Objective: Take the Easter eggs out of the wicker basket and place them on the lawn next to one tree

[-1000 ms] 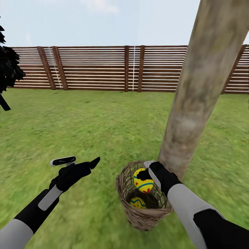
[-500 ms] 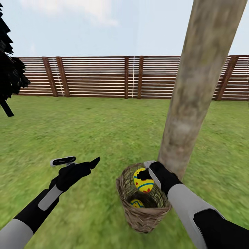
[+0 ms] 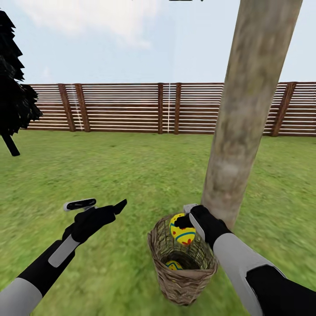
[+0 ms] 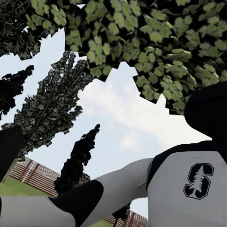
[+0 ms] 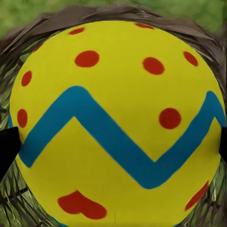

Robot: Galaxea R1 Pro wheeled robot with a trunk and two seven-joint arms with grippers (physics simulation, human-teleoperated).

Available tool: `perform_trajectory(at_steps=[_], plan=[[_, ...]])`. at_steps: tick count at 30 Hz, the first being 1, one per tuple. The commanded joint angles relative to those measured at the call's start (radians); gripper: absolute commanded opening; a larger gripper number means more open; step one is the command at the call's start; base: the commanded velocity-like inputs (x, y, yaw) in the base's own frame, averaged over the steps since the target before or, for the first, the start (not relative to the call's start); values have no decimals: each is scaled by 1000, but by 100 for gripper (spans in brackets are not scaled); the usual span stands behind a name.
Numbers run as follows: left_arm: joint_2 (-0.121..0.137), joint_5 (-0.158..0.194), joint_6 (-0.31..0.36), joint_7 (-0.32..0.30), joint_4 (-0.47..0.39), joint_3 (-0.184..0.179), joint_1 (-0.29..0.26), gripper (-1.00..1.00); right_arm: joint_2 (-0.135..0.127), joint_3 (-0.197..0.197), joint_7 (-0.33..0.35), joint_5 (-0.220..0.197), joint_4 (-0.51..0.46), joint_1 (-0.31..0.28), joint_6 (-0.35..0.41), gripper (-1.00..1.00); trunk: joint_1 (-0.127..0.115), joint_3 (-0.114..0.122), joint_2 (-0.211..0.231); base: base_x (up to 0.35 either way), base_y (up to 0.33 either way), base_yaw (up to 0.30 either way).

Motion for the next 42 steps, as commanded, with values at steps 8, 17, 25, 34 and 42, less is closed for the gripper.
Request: perform_trajectory(at_steps=[8,17,25,34,42], plan=[[1,6,11,-3,0,-4,-1,100,-22,3,1,-11,-10,-1,4,-100,-11,29,15,0,0,0],[1,6,11,-3,0,-4,-1,100,-70,-45,231,-9,-13,2,4,-100,-45,57,78,0,0,0],[1,8,9,-3,11,-4,-1,100,-107,-47,529,-10,-13,2,-2,-100,-64,73,113,0,0,-21],[0,9,9,-3,33,-4,-1,100,-119,-206,567,-8,-13,3,-5,-100,-64,84,113,0,0,-199],[0,9,8,-3,36,-4,-1,100,-145,-209,692,-10,-3,3,-3,-100,-64,93,113,0,0,-207]])
